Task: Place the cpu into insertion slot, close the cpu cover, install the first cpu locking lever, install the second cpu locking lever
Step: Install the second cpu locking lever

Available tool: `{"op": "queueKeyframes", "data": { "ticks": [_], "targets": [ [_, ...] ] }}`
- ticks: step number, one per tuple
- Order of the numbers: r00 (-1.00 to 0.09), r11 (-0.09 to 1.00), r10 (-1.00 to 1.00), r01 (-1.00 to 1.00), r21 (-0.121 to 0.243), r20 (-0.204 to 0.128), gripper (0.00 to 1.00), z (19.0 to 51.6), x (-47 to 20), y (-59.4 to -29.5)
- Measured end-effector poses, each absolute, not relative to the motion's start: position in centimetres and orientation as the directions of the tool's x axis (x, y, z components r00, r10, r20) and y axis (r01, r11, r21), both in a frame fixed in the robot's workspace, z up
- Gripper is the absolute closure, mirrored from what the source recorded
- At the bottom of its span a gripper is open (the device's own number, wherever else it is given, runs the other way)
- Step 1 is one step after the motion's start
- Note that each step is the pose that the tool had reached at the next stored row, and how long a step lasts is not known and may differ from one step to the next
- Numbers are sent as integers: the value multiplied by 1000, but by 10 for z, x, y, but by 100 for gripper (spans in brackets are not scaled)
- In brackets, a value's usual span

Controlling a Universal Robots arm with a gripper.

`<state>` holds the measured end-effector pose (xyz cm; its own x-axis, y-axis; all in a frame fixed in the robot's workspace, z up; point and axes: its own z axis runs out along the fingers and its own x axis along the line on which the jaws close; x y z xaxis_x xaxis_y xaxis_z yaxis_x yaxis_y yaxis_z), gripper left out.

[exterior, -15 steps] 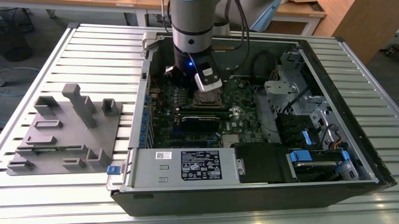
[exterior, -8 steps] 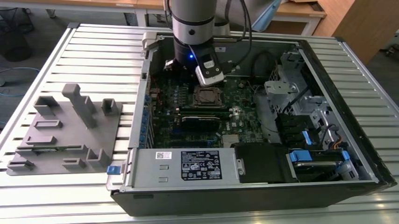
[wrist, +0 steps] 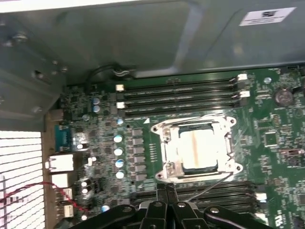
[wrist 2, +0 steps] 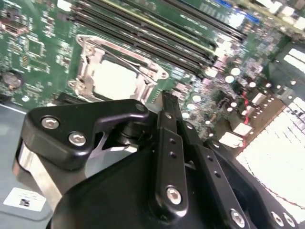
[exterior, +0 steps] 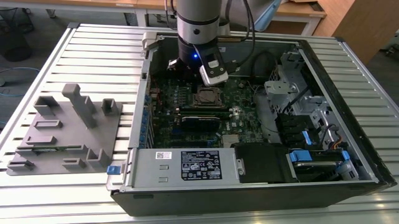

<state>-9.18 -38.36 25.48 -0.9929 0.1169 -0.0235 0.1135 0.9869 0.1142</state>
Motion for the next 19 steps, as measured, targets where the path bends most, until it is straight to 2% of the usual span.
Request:
{"op": "queueKeyframes", "data": {
  "ticks": [19],
  "targets": [
    [-993, 987, 117, 114, 114, -20, 90, 246, -67, -389]
  ]
}}
